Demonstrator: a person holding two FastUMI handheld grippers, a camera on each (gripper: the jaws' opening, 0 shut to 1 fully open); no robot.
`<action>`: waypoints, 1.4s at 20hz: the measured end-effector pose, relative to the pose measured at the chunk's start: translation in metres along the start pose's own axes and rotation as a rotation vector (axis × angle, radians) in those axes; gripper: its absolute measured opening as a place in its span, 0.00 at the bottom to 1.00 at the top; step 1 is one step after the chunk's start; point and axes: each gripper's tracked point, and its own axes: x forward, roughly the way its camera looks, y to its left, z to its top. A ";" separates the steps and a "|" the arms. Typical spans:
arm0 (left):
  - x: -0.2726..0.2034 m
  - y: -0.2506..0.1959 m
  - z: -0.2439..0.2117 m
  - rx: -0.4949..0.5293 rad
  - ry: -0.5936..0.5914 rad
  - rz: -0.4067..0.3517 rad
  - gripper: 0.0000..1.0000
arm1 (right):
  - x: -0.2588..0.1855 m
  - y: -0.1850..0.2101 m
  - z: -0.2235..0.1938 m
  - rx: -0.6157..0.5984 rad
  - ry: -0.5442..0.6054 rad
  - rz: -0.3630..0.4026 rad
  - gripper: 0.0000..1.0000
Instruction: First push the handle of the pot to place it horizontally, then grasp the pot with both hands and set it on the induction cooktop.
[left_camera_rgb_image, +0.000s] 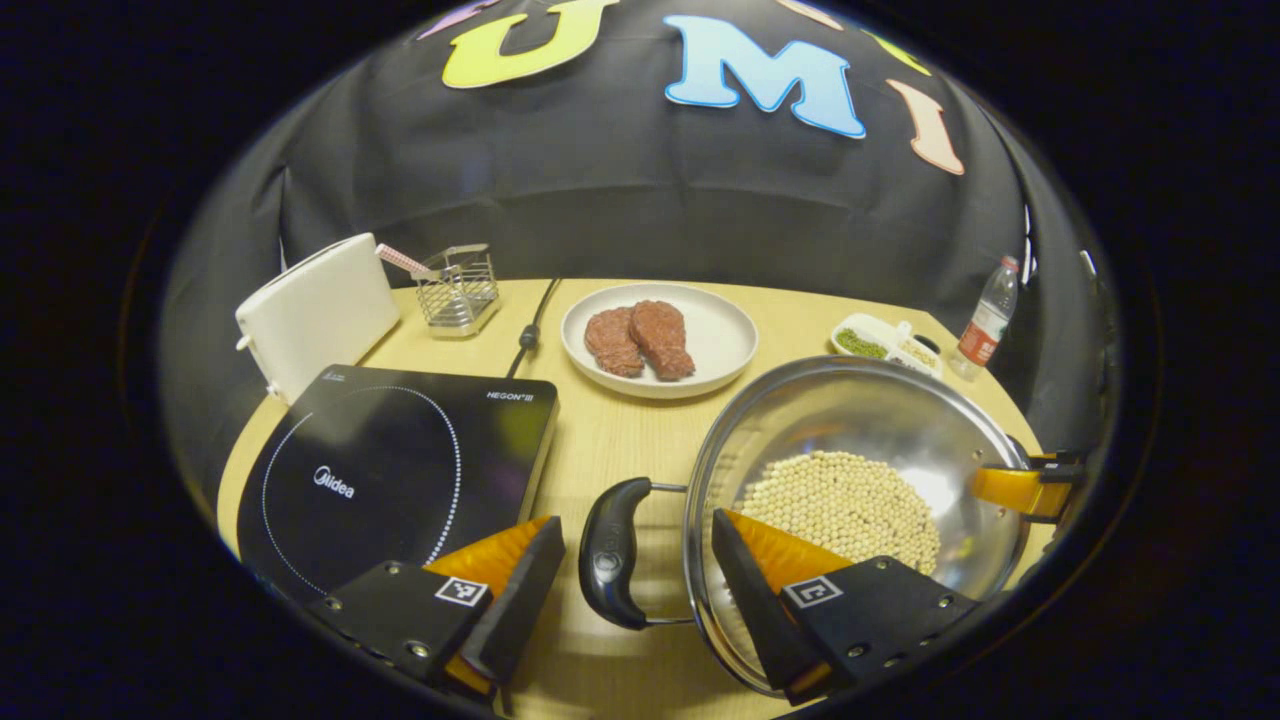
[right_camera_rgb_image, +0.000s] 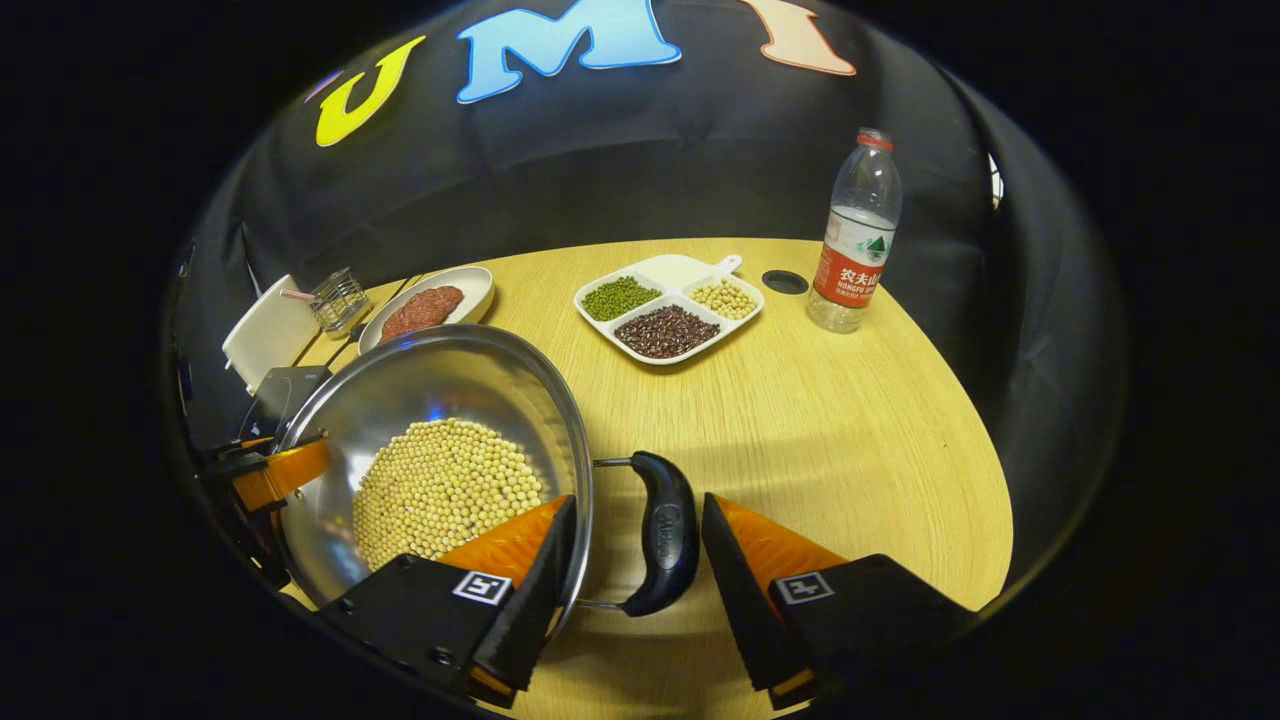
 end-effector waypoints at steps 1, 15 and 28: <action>0.000 0.002 -0.001 -0.002 0.001 0.000 0.90 | 0.001 0.001 0.000 0.000 -0.002 -0.005 0.77; -0.002 -0.006 -0.006 0.002 0.009 -0.011 0.55 | 0.003 0.006 0.000 0.022 0.002 0.006 0.46; -0.022 -0.013 0.003 0.004 -0.010 0.003 0.56 | -0.020 0.004 0.003 0.029 -0.004 0.032 0.44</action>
